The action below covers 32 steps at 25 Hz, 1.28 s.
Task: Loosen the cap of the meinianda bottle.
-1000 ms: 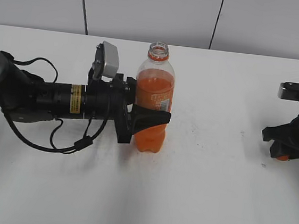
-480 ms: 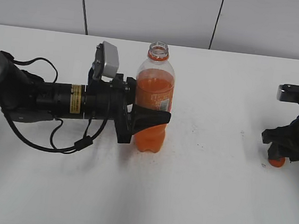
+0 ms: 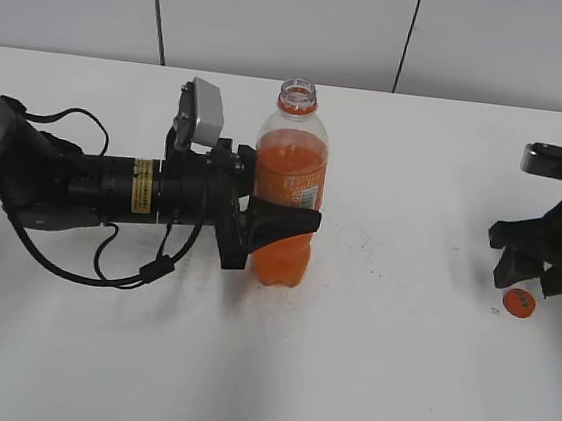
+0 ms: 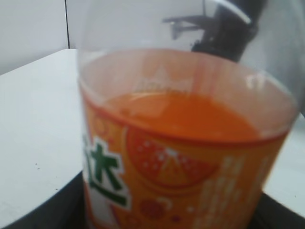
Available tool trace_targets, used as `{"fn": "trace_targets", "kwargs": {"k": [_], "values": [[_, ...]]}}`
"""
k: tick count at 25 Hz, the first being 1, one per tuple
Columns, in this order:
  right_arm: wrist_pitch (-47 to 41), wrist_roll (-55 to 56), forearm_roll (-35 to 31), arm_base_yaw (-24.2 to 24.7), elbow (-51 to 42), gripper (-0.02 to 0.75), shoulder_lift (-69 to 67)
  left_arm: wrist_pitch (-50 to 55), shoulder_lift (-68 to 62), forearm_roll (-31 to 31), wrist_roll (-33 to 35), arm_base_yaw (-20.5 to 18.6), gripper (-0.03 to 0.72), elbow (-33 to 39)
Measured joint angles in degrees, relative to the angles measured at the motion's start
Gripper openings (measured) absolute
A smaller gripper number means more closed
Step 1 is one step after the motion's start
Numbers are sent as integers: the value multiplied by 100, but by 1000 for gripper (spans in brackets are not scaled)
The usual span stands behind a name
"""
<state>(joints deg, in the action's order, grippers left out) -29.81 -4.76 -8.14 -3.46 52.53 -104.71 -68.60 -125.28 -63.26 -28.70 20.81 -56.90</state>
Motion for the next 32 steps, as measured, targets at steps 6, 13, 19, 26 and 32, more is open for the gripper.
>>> {"fn": "trace_targets", "kwargs": {"k": [6, 13, 19, 26, 32], "values": [[-805, 0, -54, 0, 750, 439, 167, -13, 0, -32, 0, 0, 533, 0], [-1308, 0, -56, 0, 1463, 439, 431, -24, 0, -89, 0, 0, 593, 4], [-1569, 0, -62, 0, 1814, 439, 654, -24, 223, -104, 0, 0, 593, 4], [-1608, 0, -67, 0, 1977, 439, 988, -30, 922, -19, 0, 0, 592, 6], [-1630, 0, -67, 0, 2030, 439, 1273, -41, 1687, 18, 0, 0, 592, 11]]}}
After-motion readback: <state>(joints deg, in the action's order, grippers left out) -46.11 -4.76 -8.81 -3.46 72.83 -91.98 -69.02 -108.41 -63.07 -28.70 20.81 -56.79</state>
